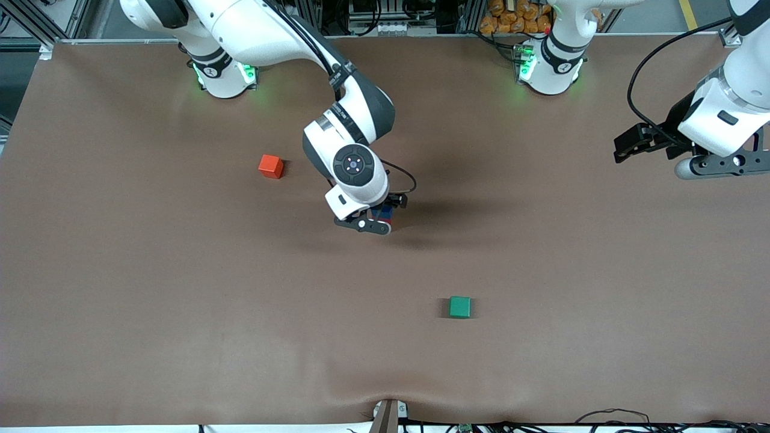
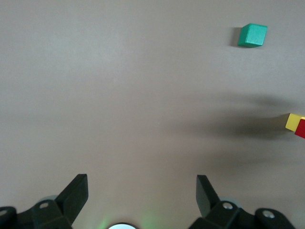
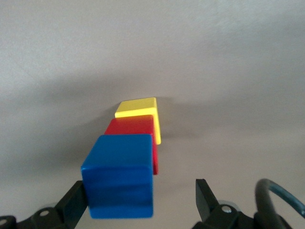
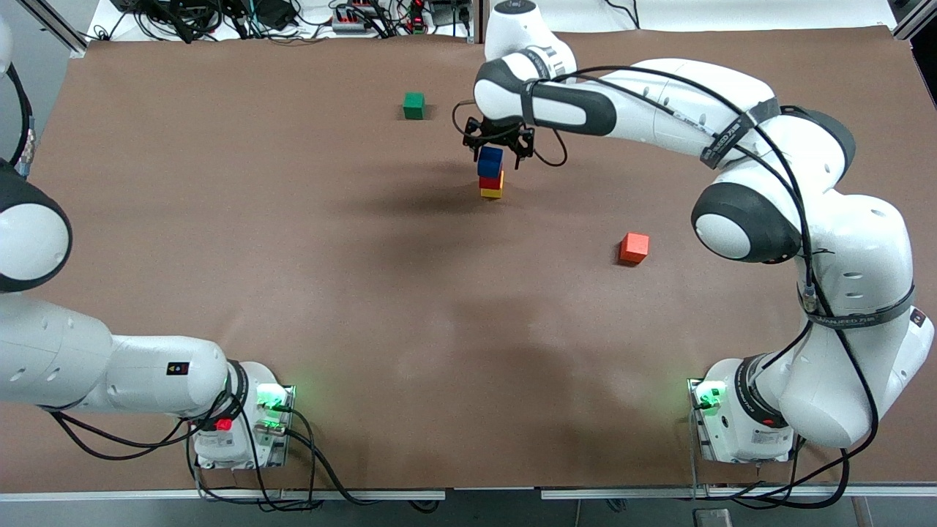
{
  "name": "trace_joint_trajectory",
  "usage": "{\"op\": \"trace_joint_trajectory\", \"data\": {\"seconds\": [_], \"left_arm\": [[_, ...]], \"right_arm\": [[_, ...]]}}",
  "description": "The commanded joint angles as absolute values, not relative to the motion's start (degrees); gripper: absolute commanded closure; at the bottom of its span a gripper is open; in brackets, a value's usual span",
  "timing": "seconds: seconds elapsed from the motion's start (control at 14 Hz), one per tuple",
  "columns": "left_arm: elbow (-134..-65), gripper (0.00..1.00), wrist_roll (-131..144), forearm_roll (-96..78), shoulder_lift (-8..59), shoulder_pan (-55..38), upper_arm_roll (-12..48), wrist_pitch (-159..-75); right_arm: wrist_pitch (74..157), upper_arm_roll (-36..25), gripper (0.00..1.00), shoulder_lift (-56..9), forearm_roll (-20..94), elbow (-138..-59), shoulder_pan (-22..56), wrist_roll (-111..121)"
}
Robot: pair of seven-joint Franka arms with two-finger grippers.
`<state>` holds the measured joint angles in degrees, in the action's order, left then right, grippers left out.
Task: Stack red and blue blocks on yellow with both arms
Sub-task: 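Lower the blue cube onto the red cube with the right gripper, then open the right gripper and draw it back from the stack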
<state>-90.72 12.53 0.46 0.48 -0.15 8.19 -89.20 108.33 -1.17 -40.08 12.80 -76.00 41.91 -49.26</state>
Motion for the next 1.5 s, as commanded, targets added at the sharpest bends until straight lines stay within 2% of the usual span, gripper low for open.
{"op": "trace_joint_trajectory", "data": {"seconds": [0.0,0.21,0.79,0.93,1.15,1.43], "left_arm": [[-90.1,0.0,12.0,1.4,1.2,-0.2,8.5,-91.3],[-90.0,0.0,12.0,1.4,1.7,-0.1,8.5,-92.5],[-89.9,0.0,12.0,2.3,2.5,-0.7,8.6,-93.9],[-89.8,0.0,12.0,2.3,3.0,-0.7,8.6,-93.9],[-89.9,0.0,12.0,2.3,2.7,-0.9,9.0,-93.8],[-90.0,0.0,11.9,2.1,1.3,-0.3,9.0,-93.2]], "right_arm": [[100.8,-1.7,0.0,-39.5,13.8,-69.9,40.1,-50.2],[94.5,-0.7,0.0,-37.9,14.6,-63.7,33.9,-49.8],[78.9,-2.8,0.0,-23.7,9.9,-63.5,24.8,-46.8],[76.5,-2.9,0.0,-21.2,8.9,-63.7,20.8,-38.6],[73.7,-2.6,0.0,-17.9,0.0,-65.0,17.1,-32.5],[73.7,-2.7,0.0,-12.8,-0.8,-70.7,9.8,-19.9]]}}
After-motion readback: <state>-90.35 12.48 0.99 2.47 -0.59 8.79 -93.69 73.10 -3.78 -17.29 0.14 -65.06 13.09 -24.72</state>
